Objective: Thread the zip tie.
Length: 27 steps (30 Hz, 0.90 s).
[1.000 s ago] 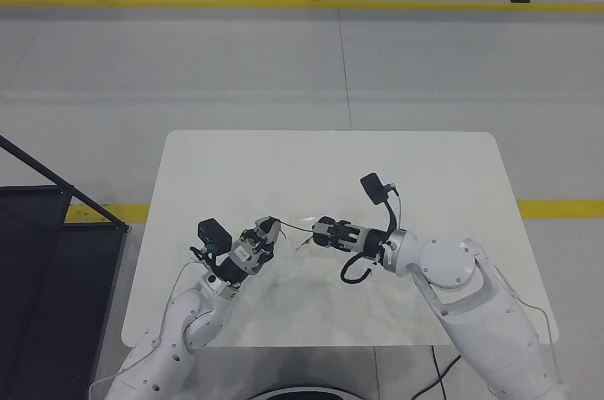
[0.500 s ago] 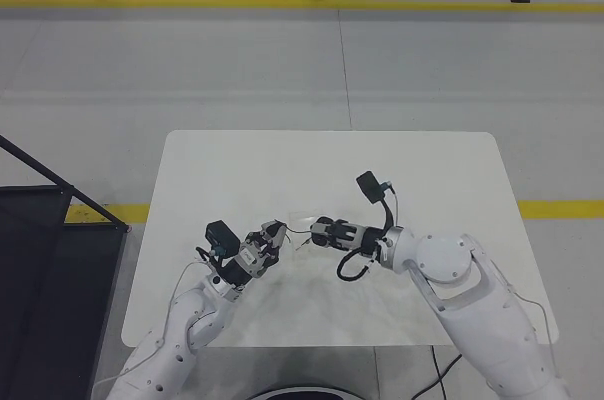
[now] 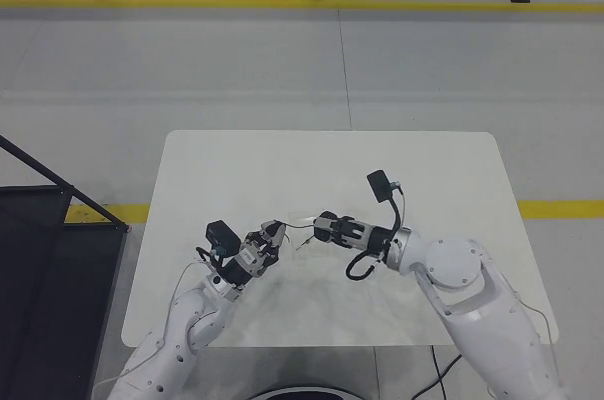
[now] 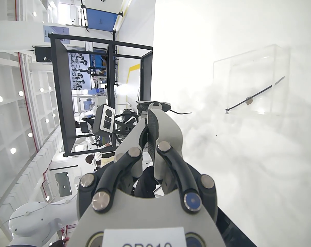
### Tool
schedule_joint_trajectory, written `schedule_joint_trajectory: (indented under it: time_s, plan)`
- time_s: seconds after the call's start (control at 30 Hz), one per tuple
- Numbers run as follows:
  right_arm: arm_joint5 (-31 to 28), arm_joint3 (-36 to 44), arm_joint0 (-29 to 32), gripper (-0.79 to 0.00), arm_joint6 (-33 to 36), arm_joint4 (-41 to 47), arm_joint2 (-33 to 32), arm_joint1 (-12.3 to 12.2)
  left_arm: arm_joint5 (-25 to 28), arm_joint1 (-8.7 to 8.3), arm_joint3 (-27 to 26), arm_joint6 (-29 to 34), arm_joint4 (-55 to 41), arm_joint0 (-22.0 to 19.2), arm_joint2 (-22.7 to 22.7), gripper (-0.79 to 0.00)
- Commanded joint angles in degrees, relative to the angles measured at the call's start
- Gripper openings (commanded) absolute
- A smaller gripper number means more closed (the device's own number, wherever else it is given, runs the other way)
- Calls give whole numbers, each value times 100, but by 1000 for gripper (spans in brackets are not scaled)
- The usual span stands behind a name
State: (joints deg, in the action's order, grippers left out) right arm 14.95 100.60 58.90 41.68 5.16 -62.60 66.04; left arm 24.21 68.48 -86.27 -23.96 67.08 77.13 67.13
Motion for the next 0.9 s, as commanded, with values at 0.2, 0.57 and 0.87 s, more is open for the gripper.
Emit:
schedule_joint_trajectory:
  time_s: [0.2,0.57,0.87]
  plan:
    - [-452,1,139,-785,87,208,-139,-14,-80,24,-14,141,24,-6,-27,-785]
    - [-600,-51,158,-785,157,225,-112,-10,72,41,-6,198,8,-8,-41,-785]
    - [-451,-179,-48,-785,114,134,127,44,246,45,-10,219,-121,9,14,-785]
